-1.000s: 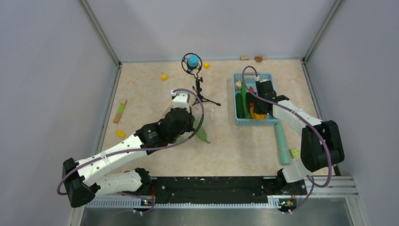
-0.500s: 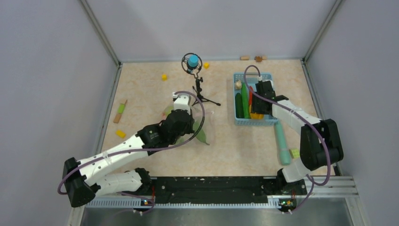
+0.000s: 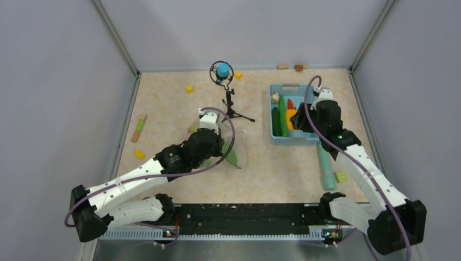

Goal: Place the food in the zip-top bag and seal the zipper
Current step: Pick up the fake vegetable from the bin, then place the fake vegetable in the zipper food storage bag.

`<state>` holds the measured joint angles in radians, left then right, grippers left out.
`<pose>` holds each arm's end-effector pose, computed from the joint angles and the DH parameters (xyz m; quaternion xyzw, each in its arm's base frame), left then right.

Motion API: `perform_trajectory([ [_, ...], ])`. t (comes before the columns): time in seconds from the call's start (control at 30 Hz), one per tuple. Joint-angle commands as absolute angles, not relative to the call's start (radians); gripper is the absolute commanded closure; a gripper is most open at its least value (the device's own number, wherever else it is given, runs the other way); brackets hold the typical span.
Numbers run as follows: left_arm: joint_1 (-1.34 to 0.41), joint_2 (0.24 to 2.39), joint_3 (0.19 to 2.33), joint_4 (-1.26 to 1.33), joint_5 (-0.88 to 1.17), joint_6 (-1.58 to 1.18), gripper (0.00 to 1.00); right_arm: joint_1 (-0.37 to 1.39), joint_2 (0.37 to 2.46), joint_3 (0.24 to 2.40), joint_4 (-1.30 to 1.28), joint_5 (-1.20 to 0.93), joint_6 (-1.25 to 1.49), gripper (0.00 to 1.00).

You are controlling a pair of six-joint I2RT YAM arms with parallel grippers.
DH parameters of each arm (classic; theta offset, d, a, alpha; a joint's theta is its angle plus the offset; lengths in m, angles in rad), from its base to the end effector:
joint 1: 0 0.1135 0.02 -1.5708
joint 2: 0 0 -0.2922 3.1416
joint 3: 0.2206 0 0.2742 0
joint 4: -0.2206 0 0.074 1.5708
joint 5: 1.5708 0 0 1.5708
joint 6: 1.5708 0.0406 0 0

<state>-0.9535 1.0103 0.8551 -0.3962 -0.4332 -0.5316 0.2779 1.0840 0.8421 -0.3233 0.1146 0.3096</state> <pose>0.1486 -0.1799 0.3208 0.0760 0.8556 -0.1840 0.4779 0.2455 0.0652 0.3047 0.0415 0.8743 0.0913 0.4750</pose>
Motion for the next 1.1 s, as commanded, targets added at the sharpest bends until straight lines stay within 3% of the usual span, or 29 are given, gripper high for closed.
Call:
perform_trajectory([
  [0.0, -0.95, 0.988, 0.848, -0.351, -0.42, -0.527, 1.0, 0.267, 0.943, 0.779, -0.186, -0.239, 0.295, 0.74],
  [0.17, -0.949, 0.985, 0.842, -0.35, -0.413, -0.529, 1.0, 0.291, 0.831, 0.685, -0.069, -0.434, 0.367, 0.76],
  [0.33, -0.95, 0.984, 0.838, -0.345, -0.397, -0.532, 1.0, 0.45, 0.835, 0.632, 0.044, -0.455, 0.425, 0.75],
  [0.6, -0.949, 0.983, 0.831, -0.341, -0.383, -0.534, 1.0, 0.716, 0.954, 0.617, 0.239, -0.289, 0.478, 0.78],
  [1.07, -0.95, 0.982, 0.832, -0.34, -0.345, -0.544, 1.0, 0.877, 1.13, 0.636, 0.311, -0.111, 0.506, 0.79],
])
